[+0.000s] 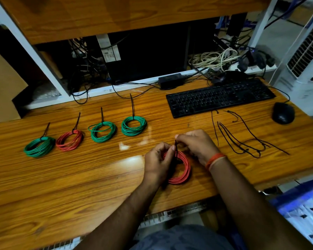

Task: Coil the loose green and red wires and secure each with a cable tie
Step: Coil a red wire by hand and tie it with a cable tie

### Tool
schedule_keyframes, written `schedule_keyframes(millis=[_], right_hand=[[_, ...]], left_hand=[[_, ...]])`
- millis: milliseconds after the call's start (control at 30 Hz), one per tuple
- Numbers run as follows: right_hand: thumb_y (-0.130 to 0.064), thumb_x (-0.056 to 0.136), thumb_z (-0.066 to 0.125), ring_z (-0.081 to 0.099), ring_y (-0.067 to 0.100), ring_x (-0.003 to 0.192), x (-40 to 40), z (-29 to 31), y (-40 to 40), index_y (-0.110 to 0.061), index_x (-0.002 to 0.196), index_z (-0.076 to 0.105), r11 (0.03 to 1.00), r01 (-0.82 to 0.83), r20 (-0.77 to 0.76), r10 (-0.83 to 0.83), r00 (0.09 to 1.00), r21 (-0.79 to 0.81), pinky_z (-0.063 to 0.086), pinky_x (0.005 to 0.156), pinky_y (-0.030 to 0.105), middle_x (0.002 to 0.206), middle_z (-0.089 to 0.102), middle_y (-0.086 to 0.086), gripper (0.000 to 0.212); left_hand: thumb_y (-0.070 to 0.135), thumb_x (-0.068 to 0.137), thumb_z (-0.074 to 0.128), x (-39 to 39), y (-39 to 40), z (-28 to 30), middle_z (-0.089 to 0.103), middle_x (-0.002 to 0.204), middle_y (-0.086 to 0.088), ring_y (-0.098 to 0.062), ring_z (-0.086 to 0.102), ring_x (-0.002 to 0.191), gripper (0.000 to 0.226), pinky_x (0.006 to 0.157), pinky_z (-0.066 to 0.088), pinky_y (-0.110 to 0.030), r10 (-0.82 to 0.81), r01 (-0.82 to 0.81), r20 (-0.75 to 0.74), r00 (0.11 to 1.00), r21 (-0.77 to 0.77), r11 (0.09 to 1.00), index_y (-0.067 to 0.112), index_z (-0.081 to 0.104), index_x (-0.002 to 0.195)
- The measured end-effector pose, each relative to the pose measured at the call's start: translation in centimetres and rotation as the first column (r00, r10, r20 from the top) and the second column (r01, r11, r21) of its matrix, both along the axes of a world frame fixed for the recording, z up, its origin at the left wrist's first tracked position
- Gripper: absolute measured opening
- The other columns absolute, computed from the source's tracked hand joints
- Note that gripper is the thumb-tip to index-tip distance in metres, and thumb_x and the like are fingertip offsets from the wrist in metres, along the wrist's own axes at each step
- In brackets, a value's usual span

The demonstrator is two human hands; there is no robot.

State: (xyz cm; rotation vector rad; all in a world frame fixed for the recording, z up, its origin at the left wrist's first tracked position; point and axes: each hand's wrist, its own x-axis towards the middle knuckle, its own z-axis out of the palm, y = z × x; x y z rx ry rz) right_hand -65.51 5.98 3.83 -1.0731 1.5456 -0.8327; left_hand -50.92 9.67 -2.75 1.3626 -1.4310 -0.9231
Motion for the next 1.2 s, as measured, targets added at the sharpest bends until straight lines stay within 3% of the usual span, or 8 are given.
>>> schedule_keyframes(millis=[133, 267, 433, 733, 833, 1000, 1100, 1200], right_hand=[[-0.015, 0.09, 0.074, 0.036, 0.01, 0.048, -0.5, -0.1, -0.8, -0.011, 0.071, 0.066, 0.984, -0.135, 0.133, 0.119, 0.984, 0.116, 0.021, 0.046, 0.025, 0.058, 0.048, 0.001, 0.021], [-0.005, 0.094, 0.069, 0.044, 0.005, 0.043, -0.4, 0.3, -0.9, -0.011, 0.067, 0.06, 0.994, -0.09, 0.215, 0.073, 0.974, 0.068, 0.032, 0.042, 0.02, 0.048, 0.051, -0.008, 0.029], [-0.017, 0.094, 0.072, 0.056, 0.009, 0.064, 0.7, -0.5, -1.3, -0.02, 0.068, 0.064, 0.961, -0.124, -0.224, 0.068, 0.972, -0.246, 0.047, 0.065, 0.03, 0.064, 0.062, -0.009, 0.028], [-0.025, 0.099, 0.065, 0.06, 0.016, 0.078, 1.4, 0.4, -1.0, -0.013, 0.083, 0.065, 0.88, -0.29, -0.432, 0.111, 0.895, -0.376, 0.046, 0.066, 0.031, 0.081, 0.065, -0.001, 0.02], [-0.024, 0.1, 0.063, 0.053, 0.013, 0.076, 1.7, -0.1, -0.8, -0.015, 0.081, 0.06, 0.865, -0.337, -0.485, 0.128, 0.865, -0.372, 0.037, 0.064, 0.031, 0.079, 0.058, -0.006, 0.021], [-0.021, 0.101, 0.06, 0.054, 0.02, 0.078, 1.7, -0.8, -0.6, -0.017, 0.083, 0.056, 0.833, -0.321, -0.571, 0.007, 0.821, -0.451, 0.038, 0.065, 0.034, 0.084, 0.058, 0.001, 0.019], [-0.021, 0.105, 0.053, 0.056, 0.015, 0.07, 1.5, 0.2, -1.4, -0.016, 0.09, 0.055, 0.82, -0.27, -0.593, -0.101, 0.799, -0.504, 0.037, 0.057, 0.03, 0.079, 0.062, -0.003, 0.016], [-0.02, 0.108, 0.048, 0.066, 0.014, 0.066, 1.6, 1.2, -2.1, -0.014, 0.093, 0.054, 0.871, -0.05, -0.348, -0.143, 0.927, -0.489, 0.05, 0.058, 0.027, 0.079, 0.071, -0.005, 0.017]], left_hand=[[0.032, 0.096, 0.065, 0.0, 0.1, 0.0, 0.064, 0.071, -0.002, -0.009, 0.055, 0.065, 0.021, 0.059, 0.044, -0.032, -0.001, 0.001, -0.024, 1.0, -0.015, 1.0, 0.021, 0.062, 0.078], [0.031, 0.096, 0.064, 0.0, 0.3, 0.3, 0.063, 0.069, 0.005, -0.007, 0.055, 0.066, 0.02, 0.06, 0.044, -0.03, -0.02, 0.019, -0.027, 0.999, -0.037, 0.999, 0.024, 0.062, 0.077], [0.031, 0.098, 0.063, 0.3, 0.3, 0.3, 0.062, 0.07, 0.008, -0.007, 0.056, 0.067, 0.021, 0.061, 0.044, -0.03, -0.022, 0.021, -0.03, 0.999, -0.022, 1.0, 0.02, 0.063, 0.081], [0.018, 0.098, 0.064, 0.6, 0.5, 0.3, 0.071, 0.073, 0.003, -0.01, 0.065, 0.068, 0.01, 0.064, 0.05, -0.029, -0.02, 0.03, -0.147, 0.989, 0.068, 0.997, 0.021, 0.07, 0.091], [0.015, 0.1, 0.063, 0.6, 0.7, 0.4, 0.074, 0.076, -0.001, -0.013, 0.067, 0.069, 0.012, 0.064, 0.053, -0.031, -0.029, 0.047, -0.189, 0.981, 0.088, 0.995, 0.023, 0.07, 0.103], [0.011, 0.1, 0.063, 0.5, 1.0, 0.7, 0.072, 0.076, 0.001, -0.007, 0.067, 0.069, 0.012, 0.063, 0.048, -0.022, -0.034, 0.036, -0.052, 0.998, 0.045, 0.998, 0.015, 0.068, 0.089], [0.013, 0.102, 0.06, 0.3, 1.7, 0.8, 0.073, 0.074, -0.009, -0.016, 0.07, 0.068, 0.013, 0.063, 0.049, -0.026, -0.096, 0.107, -0.123, 0.988, 0.091, 0.99, 0.01, 0.064, 0.089], [0.018, 0.099, 0.057, 0.2, 1.9, 1.0, 0.067, 0.069, -0.012, -0.023, 0.065, 0.066, 0.015, 0.067, 0.049, -0.029, -0.124, 0.178, -0.333, 0.935, 0.137, 0.974, 0.009, 0.061, 0.088]])
